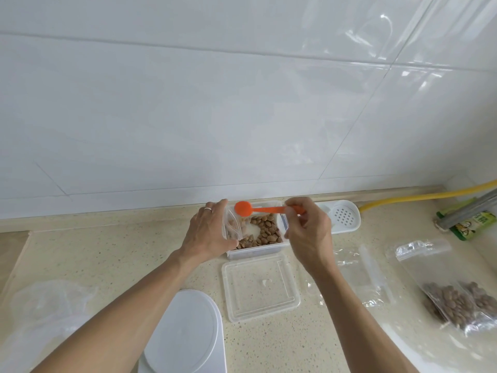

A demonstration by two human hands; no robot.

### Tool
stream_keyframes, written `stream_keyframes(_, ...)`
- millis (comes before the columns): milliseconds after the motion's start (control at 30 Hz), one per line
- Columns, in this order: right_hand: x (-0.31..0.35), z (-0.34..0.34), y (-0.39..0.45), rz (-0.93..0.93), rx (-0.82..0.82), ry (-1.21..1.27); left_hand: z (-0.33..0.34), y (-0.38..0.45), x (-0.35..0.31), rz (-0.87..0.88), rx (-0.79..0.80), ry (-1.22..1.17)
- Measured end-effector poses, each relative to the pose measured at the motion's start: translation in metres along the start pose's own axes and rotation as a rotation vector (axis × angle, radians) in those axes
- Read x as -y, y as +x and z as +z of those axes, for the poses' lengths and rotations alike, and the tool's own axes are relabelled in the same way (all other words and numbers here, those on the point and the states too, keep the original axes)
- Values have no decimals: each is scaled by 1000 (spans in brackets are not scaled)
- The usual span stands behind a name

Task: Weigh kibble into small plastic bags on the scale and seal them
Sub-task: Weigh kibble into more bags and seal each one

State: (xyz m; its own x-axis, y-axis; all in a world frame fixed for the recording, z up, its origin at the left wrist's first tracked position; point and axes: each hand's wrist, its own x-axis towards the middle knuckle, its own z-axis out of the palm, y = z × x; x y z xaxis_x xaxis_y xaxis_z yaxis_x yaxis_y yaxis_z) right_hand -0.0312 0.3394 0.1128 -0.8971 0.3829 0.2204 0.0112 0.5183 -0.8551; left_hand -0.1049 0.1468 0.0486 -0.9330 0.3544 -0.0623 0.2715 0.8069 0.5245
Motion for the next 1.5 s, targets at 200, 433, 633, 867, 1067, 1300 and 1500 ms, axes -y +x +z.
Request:
stream_keyframes(200, -33, -3, 7, 25, -46, -372, -1, -7, 12, 9, 2, 51)
stream_keyframes(433, -55, 16, -3, 120, 106, -464, 3, -8, 16, 41, -18, 55)
stream_keyframes(633, -57, 33, -11, 525, 124, -22, 4, -7, 18, 58, -31, 91)
stream_keyframes(867, -66, 19, -8, 719, -121, 168, 5, -7, 17, 54, -34, 130)
stream_keyframes(1067, -47, 1, 2, 631, -154, 256, 6, -5, 12, 33, -24, 135)
stream_keyframes(1300, -3, 11, -2, 59, 191, -16, 6, -4, 8, 25, -23, 120)
stream_keyframes(1500, 7, 22, -5, -192, 156, -211, 4, -8, 10, 23, -40, 68)
